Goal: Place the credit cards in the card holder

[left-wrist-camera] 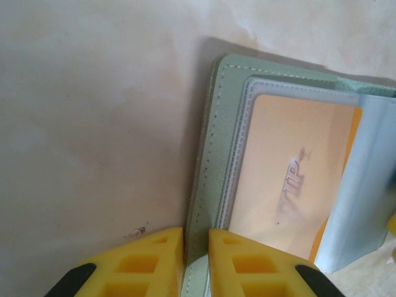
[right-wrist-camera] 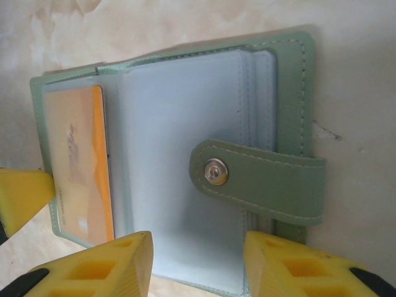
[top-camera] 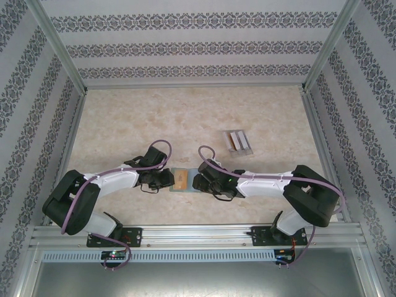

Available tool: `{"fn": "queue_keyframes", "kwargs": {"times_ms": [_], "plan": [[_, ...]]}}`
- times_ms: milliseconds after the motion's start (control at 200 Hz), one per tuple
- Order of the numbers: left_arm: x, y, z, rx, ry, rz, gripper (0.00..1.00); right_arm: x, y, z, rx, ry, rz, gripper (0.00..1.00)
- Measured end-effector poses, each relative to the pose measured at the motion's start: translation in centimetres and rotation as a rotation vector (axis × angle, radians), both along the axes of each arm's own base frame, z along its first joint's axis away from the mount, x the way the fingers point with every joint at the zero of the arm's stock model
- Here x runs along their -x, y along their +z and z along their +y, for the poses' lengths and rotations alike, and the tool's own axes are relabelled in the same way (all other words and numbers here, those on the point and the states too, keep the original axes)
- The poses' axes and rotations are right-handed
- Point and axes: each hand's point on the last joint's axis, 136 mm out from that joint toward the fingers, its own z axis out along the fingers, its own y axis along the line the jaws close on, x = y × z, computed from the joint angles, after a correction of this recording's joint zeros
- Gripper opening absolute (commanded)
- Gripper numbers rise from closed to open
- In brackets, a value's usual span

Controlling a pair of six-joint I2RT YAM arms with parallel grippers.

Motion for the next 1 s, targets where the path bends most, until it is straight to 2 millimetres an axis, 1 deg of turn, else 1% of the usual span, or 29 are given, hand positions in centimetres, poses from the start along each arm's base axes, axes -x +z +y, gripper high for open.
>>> {"fn": "queue_keyframes", "kwargs": {"times_ms": [90,195,320,570,769,834,999], "plan": [[0.0,0.0,0.0,0.000,0.000,0.000,0.18,0.0,0.0,0.1,-0.004,0.002,0.000,0.44],[0.0,0.0,0.0,-0.001,0.000,0.001,0.17,0.0,0.0,0.3,-0.010,0.005,0.003,0.40],[0.0,0.0,0.0,-0.001,0.000,0.001,0.17,0.0,-0.1,0.7,-0.018,0.012,0.008,0.38],[0.0,0.0,0.0,-0.001,0.000,0.001,0.17,-0.4,0.0,2.4,-0.077,0.029,0.012,0.38],[0.0,0.0,0.0,-0.001,0.000,0.001,0.16,-0.4,0.2,3.2,-0.116,0.046,0.015,0.33],[0.0,0.0,0.0,0.001,0.000,0.001,0.16,-0.4,0.5,3.6,-0.136,0.054,0.012,0.30],[0.0,0.0,-0.1,0.004,-0.002,0.002,0.16,-0.8,1.7,4.9,-0.211,0.076,-0.016,0.27]]}}
